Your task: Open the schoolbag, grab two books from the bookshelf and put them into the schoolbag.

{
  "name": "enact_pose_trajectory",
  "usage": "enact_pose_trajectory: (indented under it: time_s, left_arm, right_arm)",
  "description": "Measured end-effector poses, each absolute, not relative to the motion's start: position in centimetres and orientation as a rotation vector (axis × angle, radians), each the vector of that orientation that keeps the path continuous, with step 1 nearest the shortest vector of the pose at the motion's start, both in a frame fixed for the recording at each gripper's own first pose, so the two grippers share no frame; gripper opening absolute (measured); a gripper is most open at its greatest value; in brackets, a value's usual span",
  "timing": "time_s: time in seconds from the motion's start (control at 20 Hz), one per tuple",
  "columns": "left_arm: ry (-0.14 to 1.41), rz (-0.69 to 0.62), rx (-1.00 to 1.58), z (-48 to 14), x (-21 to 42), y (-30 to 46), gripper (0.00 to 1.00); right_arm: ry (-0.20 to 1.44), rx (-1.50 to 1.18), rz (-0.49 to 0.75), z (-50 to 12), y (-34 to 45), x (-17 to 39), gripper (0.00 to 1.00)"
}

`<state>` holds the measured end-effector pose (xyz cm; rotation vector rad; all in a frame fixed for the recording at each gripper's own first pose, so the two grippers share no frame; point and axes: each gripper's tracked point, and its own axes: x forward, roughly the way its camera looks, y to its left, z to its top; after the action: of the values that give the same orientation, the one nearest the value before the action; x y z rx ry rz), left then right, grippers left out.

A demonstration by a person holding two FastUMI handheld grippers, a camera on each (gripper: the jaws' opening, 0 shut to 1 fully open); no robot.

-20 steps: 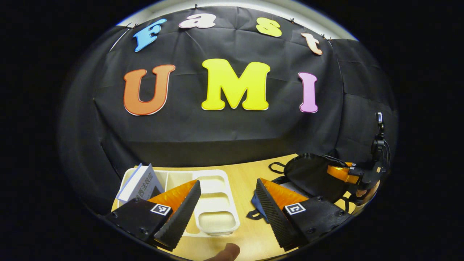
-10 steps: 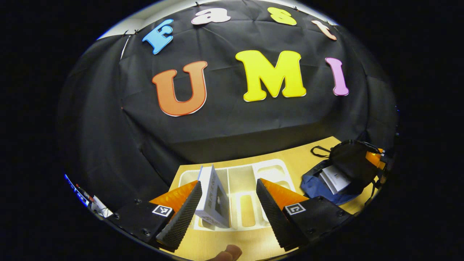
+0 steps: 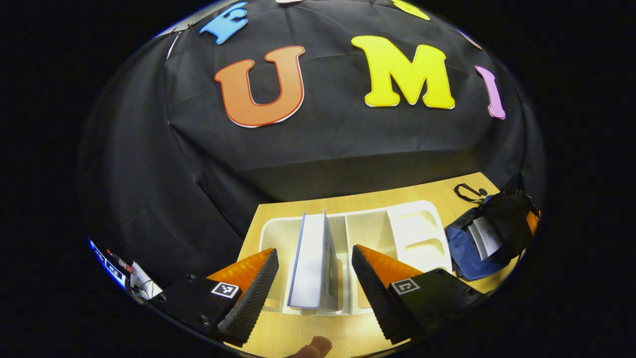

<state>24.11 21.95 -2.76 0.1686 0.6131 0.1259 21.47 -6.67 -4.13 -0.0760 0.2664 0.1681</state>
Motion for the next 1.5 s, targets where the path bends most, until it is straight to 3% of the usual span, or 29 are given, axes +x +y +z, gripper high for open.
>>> enact_pose_trajectory:
  time_s: [0.35, 0.4, 0.5, 0.7, 0.75, 0.8, 0.85, 1.1, 1.15, 1.5]
  left_arm:
    - [0.784, 0.092, 0.096, -6.7, 26.7, 24.2, 0.93]
    - [0.811, 0.043, 0.096, -7.3, 26.9, 23.7, 0.9]
    - [0.869, 0.025, 0.105, -7.9, 27.0, 23.8, 0.74]
    - [0.961, 0.005, 0.142, -9.3, 27.4, 23.5, 0.66]
    - [0.972, -0.003, 0.141, -9.5, 27.5, 23.2, 0.68]
    - [0.98, -0.005, 0.141, -9.7, 27.5, 23.1, 0.58]
    - [0.98, -0.007, 0.145, -9.6, 27.5, 23.0, 0.54]
    - [1.017, -0.023, 0.095, -10.4, 26.8, 21.0, 0.55]
    - [1.027, -0.038, 0.08, -10.5, 26.5, 20.4, 0.49]
    - [1.004, -0.045, 0.099, -10.0, 24.8, 20.1, 0.47]
  right_arm:
    - [0.237, -0.058, 0.169, -4.4, -6.7, 21.2, 0.05]
    - [0.24, -0.046, 0.173, -4.8, -6.6, 21.1, 0.05]
    - [0.244, -0.036, 0.169, -5.1, -6.7, 21.0, 0.05]
    - [0.241, -0.028, 0.169, -5.4, -6.7, 21.0, 0.05]
    - [0.243, -0.025, 0.169, -5.5, -6.7, 21.0, 0.05]
    - [0.247, -0.022, 0.17, -5.6, -6.7, 21.0, 0.05]
    - [0.25, -0.019, 0.169, -5.6, -6.7, 21.0, 0.05]
    - [0.239, -0.012, 0.189, -5.8, -6.6, 20.7, 0.05]
    - [0.247, -0.006, 0.198, -6.0, -6.5, 20.7, 0.05]
    - [0.243, 0.004, 0.187, -6.4, -6.9, 20.5, 0.05]
